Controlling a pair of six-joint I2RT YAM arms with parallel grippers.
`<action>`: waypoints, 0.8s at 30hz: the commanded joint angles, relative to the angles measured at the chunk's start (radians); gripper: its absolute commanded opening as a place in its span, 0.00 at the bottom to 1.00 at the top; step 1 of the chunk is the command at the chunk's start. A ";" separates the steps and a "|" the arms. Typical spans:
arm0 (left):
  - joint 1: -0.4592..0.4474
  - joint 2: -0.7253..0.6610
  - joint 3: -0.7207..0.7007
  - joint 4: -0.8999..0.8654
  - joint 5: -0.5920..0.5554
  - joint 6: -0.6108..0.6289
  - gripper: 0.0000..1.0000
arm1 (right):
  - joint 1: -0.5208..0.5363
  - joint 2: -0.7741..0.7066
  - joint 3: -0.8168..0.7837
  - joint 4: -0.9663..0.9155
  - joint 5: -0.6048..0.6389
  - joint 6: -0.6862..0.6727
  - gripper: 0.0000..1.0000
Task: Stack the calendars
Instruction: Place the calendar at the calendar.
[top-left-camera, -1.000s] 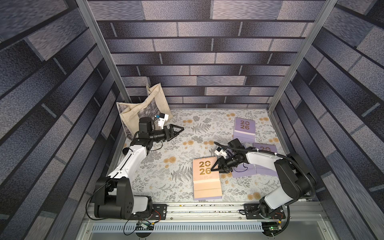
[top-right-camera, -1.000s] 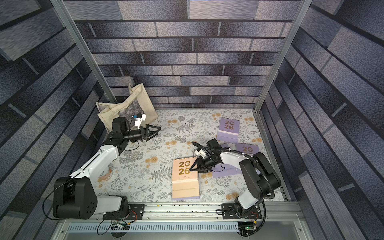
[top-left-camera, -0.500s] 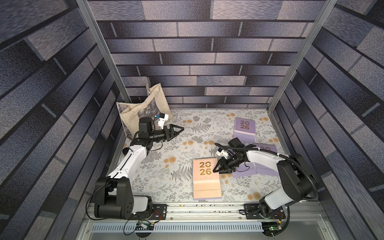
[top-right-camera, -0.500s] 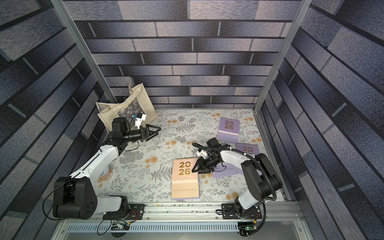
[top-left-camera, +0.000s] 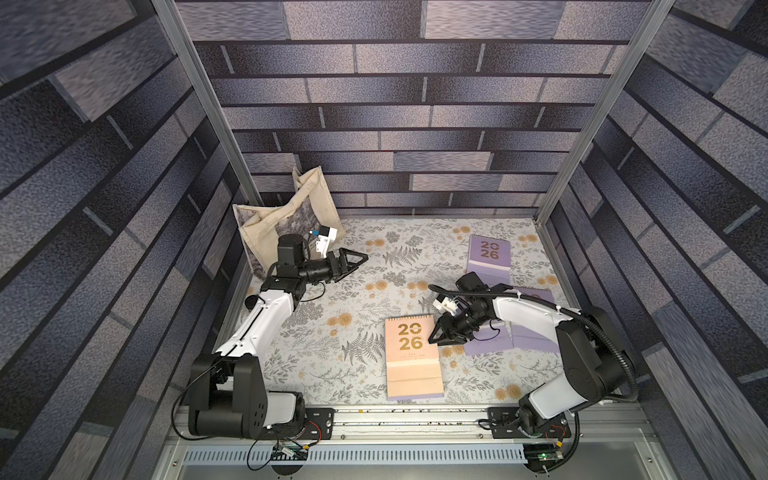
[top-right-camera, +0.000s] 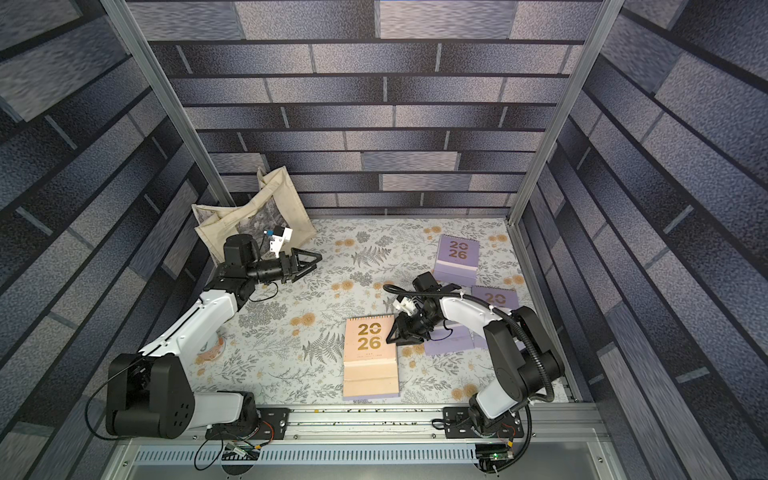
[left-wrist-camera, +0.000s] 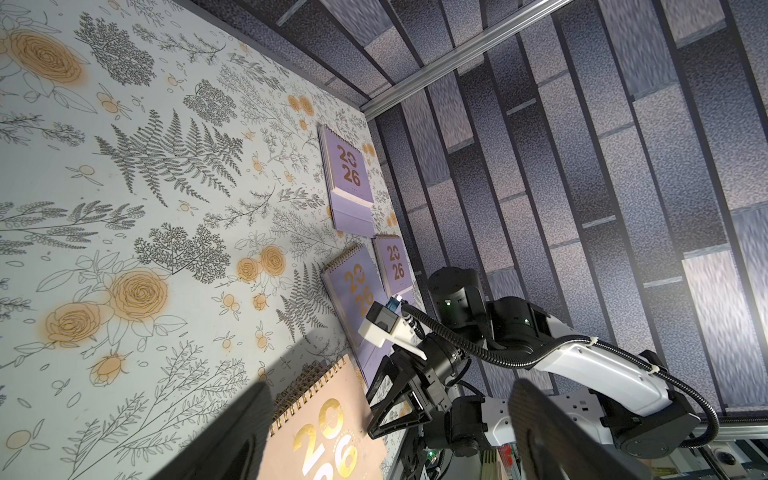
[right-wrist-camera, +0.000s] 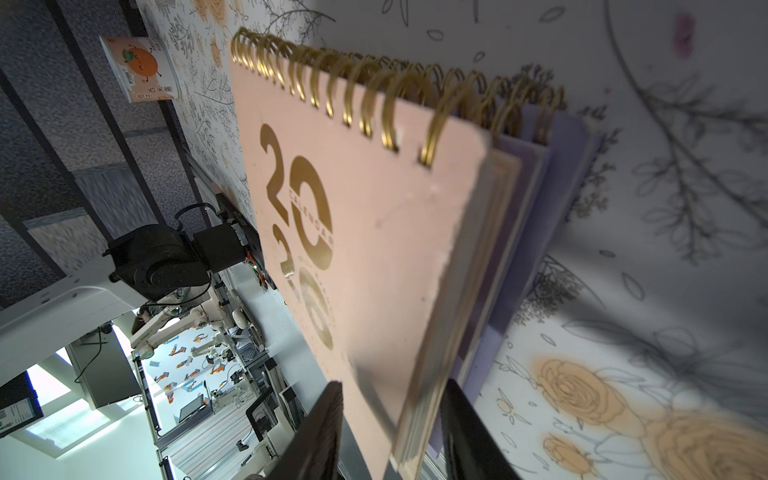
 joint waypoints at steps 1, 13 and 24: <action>-0.004 -0.008 -0.010 0.027 0.020 -0.012 0.92 | 0.005 0.005 0.018 -0.051 0.018 -0.026 0.41; -0.007 -0.007 -0.001 0.018 0.015 -0.015 0.92 | -0.038 -0.052 0.060 -0.140 0.077 -0.066 0.41; -0.239 0.175 0.299 -0.285 -0.133 0.143 0.97 | -0.321 -0.099 0.163 -0.103 0.134 -0.089 0.49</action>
